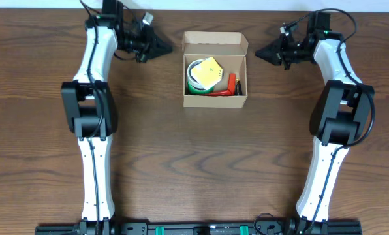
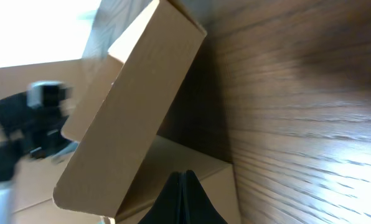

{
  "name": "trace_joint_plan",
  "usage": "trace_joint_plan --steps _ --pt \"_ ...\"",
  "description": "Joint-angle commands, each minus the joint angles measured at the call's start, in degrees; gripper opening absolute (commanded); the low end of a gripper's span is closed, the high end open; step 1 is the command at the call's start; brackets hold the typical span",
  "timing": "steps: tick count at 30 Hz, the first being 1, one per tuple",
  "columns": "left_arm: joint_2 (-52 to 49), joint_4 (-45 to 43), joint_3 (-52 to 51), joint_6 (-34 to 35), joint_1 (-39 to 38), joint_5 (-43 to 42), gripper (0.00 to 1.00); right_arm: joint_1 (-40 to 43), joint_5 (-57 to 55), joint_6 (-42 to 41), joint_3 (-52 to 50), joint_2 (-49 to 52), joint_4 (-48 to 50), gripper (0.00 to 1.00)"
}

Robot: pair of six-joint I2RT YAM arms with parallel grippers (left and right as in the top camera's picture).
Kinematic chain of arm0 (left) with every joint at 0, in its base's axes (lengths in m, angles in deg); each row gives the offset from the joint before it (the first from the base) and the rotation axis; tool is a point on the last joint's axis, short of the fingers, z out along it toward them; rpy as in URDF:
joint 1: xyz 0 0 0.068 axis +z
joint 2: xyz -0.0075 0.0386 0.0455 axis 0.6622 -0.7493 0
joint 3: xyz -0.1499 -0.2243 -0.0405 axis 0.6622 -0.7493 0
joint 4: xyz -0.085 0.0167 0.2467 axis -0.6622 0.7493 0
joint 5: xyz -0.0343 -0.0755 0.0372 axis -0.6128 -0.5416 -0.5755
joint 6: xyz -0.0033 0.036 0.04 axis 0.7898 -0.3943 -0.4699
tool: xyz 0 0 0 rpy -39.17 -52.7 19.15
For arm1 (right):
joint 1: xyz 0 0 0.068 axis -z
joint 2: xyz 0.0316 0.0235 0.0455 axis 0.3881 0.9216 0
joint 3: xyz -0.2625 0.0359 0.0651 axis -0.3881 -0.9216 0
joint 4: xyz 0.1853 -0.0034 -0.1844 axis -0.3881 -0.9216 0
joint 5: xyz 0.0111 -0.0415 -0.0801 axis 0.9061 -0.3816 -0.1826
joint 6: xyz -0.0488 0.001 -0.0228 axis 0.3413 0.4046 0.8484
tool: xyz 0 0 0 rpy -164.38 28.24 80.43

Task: Pack container
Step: 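Move both grippers to the box's upright lid flaps on the far side, then push the lid flaps forward with both grippers to close the box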

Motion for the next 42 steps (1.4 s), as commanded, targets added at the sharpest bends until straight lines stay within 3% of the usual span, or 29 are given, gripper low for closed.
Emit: trace_joint_plan --steps 1,13,19,28,35,42 --pt "-3.50 -1.99 0.11 5.14 0.00 -5.97 0.06 -0.17 4.81 -1.70 0.26 0.81 0.79 0.01" --pt "-6.21 -10.29 0.11 12.00 -2.69 -5.79 0.06 -0.52 3.91 -6.95 0.26 3.13 5.25 0.01" --pt "-6.21 -14.40 0.11 16.57 -3.08 -5.22 0.06 -1.51 8.79 -10.21 0.26 6.91 9.20 0.01" --pt "-6.21 -14.45 0.11 16.98 -3.10 -3.67 0.06 -3.89 11.54 -10.21 0.26 9.73 13.03 0.01" --pt "-6.21 -16.22 0.11 16.98 -3.23 -3.43 0.06 -4.33 15.76 -12.48 0.26 9.73 24.35 0.01" --pt "-6.21 -27.04 0.11 22.43 -3.30 -7.02 0.06 -4.31 21.75 -22.25 0.26 9.73 41.86 0.01"
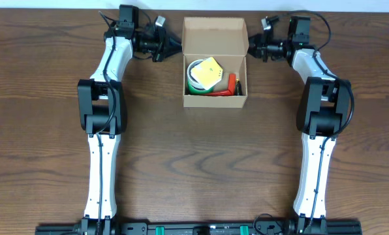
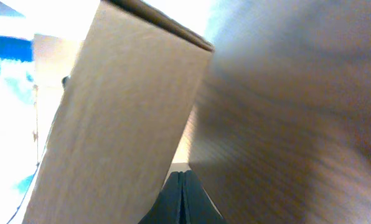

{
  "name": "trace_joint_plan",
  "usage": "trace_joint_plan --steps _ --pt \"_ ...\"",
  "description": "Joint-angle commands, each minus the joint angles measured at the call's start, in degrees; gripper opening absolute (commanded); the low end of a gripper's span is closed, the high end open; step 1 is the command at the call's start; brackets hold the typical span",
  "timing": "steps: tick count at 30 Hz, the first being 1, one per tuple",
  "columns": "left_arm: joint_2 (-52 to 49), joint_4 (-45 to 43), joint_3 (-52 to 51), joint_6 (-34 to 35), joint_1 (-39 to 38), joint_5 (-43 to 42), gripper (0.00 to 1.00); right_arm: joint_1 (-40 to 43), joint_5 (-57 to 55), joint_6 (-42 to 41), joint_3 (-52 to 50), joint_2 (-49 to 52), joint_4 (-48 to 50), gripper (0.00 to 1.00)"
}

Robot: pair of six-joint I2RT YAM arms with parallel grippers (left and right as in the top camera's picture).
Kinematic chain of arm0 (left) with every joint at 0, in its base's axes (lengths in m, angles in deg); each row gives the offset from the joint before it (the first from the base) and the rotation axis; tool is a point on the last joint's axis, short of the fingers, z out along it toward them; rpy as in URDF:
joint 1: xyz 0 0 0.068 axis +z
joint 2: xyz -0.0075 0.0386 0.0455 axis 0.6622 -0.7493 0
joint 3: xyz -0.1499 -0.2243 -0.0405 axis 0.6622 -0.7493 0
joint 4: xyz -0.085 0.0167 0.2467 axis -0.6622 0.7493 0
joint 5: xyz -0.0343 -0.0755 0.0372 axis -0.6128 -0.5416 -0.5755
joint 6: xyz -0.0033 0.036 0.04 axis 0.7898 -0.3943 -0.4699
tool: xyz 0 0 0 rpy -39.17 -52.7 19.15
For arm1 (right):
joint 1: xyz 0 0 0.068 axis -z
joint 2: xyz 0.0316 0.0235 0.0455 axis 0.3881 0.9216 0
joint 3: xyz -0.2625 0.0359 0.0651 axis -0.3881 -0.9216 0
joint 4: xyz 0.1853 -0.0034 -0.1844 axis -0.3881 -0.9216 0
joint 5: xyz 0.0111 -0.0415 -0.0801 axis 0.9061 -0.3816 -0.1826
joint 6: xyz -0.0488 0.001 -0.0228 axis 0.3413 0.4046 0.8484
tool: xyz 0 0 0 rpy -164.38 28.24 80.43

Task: Pack container
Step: 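Push the lid flaps forward with both grippers to close the box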

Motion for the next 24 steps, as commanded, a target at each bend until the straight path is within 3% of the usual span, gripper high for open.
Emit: trace_joint_plan --steps 1,7,12,16,19,24 --pt "-0.87 -4.00 0.17 4.20 0.02 -2.95 0.06 -0.28 6.56 -7.85 0.28 0.39 5.05 0.01" --pt "-0.59 -9.77 0.24 6.60 -0.59 -5.90 0.06 -0.50 12.48 -18.16 0.28 0.39 17.38 0.01" --pt "1.25 -9.66 0.24 5.20 -1.38 -3.82 0.06 -0.61 15.61 -32.50 0.28 0.39 30.95 0.02" --pt "3.91 -9.07 0.24 3.91 -1.42 -1.66 0.06 -0.66 15.72 -47.76 0.28 0.39 47.63 0.02" --pt "6.67 -5.51 0.24 1.31 -1.49 0.87 0.05 -0.96 15.72 -58.97 0.31 0.39 59.76 0.02" --pt "13.31 7.43 0.24 -9.18 -2.16 8.76 0.06 -1.97 15.91 -71.25 0.59 0.33 72.74 0.02"
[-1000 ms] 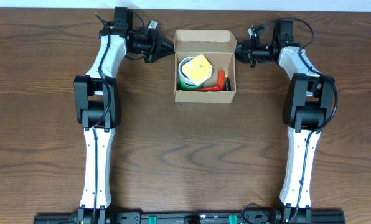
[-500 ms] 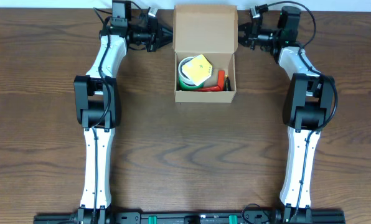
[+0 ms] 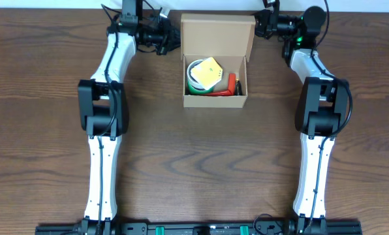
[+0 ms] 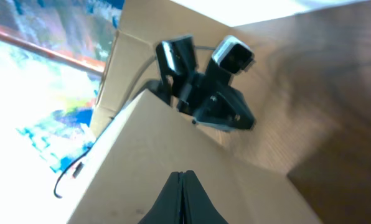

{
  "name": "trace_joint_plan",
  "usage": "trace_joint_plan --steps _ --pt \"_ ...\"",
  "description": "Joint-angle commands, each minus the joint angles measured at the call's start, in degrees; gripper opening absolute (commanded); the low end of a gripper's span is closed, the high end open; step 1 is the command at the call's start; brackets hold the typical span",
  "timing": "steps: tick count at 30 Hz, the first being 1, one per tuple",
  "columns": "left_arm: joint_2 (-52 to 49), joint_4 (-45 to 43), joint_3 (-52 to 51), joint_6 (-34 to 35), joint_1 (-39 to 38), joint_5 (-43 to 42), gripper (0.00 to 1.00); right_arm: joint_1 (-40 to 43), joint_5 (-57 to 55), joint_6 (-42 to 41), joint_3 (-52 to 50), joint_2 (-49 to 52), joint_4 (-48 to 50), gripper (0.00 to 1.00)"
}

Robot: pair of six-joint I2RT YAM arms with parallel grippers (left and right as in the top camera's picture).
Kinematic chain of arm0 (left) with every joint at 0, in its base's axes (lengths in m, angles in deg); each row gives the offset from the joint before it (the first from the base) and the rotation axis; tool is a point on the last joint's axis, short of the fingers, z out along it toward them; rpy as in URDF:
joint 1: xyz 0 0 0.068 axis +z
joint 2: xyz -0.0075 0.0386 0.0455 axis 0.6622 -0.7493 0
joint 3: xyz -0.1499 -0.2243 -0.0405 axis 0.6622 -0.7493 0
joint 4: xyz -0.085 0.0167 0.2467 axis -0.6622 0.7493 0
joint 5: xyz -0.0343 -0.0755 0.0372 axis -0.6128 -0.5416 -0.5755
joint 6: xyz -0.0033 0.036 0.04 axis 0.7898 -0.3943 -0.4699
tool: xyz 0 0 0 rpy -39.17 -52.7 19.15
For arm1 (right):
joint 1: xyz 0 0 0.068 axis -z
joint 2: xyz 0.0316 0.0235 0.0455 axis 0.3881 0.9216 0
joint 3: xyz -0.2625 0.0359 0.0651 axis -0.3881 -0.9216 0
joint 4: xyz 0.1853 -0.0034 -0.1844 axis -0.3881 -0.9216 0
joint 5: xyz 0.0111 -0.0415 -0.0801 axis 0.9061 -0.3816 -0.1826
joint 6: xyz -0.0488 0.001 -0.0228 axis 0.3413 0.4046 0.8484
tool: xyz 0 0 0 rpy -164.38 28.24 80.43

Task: Pack container

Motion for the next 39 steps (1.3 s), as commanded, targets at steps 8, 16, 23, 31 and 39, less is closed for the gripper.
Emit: trace_joint_plan --steps 8,16,23,31,39 --pt "16.15 20.65 0.39 -20.02 -1.40 13.77 0.06 -4.28 1.62 -20.22 3.98 -0.61 9.81 0.02" --pt "18.49 35.12 0.39 -27.69 -3.10 18.43 0.06 -7.76 1.62 -20.22 9.01 -3.96 9.05 0.02" --pt "19.74 42.23 0.39 -30.56 -4.92 24.26 0.06 -8.50 1.62 -20.22 9.77 -9.22 8.90 0.02" --pt "29.88 44.96 0.39 -30.84 -6.69 37.35 0.06 -9.40 1.62 -19.43 9.77 -17.59 9.11 0.02" --pt "46.16 47.87 0.39 -29.97 -6.86 46.10 0.06 -10.56 1.14 -15.13 10.29 -30.18 12.04 0.02"
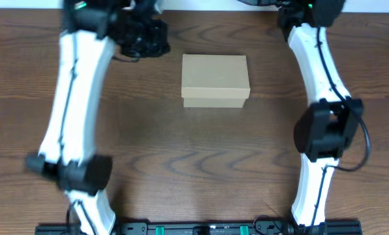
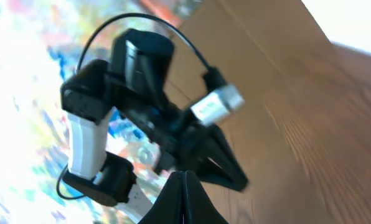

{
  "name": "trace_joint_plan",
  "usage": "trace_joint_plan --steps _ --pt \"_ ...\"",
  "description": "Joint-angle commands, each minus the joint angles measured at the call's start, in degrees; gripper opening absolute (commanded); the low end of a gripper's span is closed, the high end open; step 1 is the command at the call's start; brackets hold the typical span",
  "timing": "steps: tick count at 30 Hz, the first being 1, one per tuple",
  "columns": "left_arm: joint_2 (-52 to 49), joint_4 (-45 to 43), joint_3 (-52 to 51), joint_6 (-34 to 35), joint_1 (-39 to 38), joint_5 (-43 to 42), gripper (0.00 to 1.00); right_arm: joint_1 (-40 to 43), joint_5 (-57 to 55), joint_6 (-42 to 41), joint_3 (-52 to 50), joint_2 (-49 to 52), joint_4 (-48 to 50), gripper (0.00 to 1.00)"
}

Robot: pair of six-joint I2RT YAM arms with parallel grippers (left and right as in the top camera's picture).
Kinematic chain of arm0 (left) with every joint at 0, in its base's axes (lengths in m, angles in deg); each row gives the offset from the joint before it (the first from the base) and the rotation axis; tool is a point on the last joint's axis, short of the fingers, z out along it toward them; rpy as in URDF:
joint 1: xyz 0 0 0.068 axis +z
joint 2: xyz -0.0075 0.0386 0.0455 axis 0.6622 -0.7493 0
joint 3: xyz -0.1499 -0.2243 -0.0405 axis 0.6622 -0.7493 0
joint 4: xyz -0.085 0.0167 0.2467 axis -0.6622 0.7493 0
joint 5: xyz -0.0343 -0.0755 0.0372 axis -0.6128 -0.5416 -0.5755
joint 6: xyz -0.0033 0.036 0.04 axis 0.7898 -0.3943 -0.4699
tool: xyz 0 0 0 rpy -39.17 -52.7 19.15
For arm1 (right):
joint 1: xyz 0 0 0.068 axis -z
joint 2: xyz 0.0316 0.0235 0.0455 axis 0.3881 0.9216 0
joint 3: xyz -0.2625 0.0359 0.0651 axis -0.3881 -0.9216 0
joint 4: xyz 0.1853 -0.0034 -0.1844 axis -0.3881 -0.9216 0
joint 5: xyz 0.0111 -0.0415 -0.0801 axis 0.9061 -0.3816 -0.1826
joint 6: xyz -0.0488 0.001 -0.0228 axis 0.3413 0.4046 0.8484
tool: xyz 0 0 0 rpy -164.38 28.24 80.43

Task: Pack container

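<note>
The cardboard box (image 1: 215, 79) sits in the middle of the table with its lid folded down flat, so its contents are hidden. My left gripper (image 1: 156, 38) hangs raised off the box's back left corner, blurred from above. In the right wrist view the left gripper (image 2: 234, 179) appears as a shut black wedge holding nothing. My right gripper (image 2: 184, 177) is shut and empty, raised above the table behind the box's back right corner. The right arm (image 1: 312, 46) reaches to the overhead view's top edge.
Brown wooden table (image 1: 201, 163) all round the box. The left arm (image 1: 70, 98) is lifted high and spans the left side of the overhead view. A bright colourful backdrop fills the far side in the right wrist view.
The box lid stood upright at the back with the contents showing; it now lies shut over the box. Both arms have risen away from the lid's back corners.
Both shut grippers were at either side of the open box, its lid lying back flat. Then they were against the lid's corners with it tilted up, then with it upright. Now the lid is down and both arms are raised.
</note>
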Motion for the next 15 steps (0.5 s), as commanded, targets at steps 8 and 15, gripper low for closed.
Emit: trace_joint_plan --steps 8,15 --pt "16.00 2.43 0.39 -0.13 -0.02 8.96 0.06 1.84 -6.91 36.26 3.39 -19.12 -32.76 0.02" --pt "19.06 5.86 0.39 0.09 -0.02 10.47 0.05 5.27 -24.39 65.59 7.52 -24.09 -76.54 0.08"
